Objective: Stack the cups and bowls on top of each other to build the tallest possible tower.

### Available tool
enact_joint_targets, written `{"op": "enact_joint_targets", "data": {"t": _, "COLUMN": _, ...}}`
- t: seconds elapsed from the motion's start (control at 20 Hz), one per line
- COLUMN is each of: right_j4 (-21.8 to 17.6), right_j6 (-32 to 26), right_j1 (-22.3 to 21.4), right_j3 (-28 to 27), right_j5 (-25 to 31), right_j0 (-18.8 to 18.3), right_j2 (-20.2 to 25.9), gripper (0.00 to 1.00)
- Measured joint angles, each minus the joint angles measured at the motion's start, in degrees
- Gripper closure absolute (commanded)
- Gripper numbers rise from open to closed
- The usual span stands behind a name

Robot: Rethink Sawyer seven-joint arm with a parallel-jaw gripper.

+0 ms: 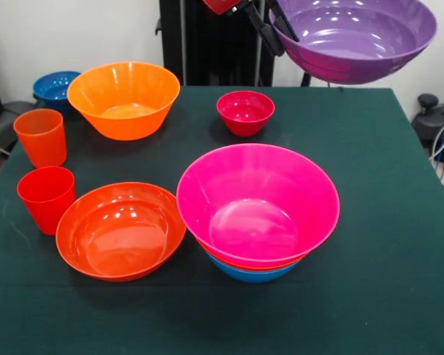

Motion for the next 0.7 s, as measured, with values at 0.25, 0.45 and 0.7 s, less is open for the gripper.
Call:
{"op": "enact_joint_targets", "data": {"t": 0.25, "right_j4": -4.1, "right_j6": -0.9, "right_j1": 0.9, "right_j3": -2.0, "right_j5": 0.0, "right_j0": 0.4, "right_j2": 1.0, "gripper": 1.00}}
{"op": "enact_joint_targets", "data": {"t": 0.45, "right_j4": -5.6, "right_j6": -1.3, "right_j1": 2.0, "right_j3": -3.5, "right_j5": 0.0, "right_j0": 0.7, "right_j2": 1.0, "gripper": 1.00}}
{"op": "enact_joint_targets", "data": {"t": 0.7, "right_j4": -7.0, "right_j6": -3.5, "right_j1": 4.5, "right_j3": -6.7, "right_j5": 0.0, "right_j0": 1.3, "right_j2": 1.0, "gripper": 1.00}}
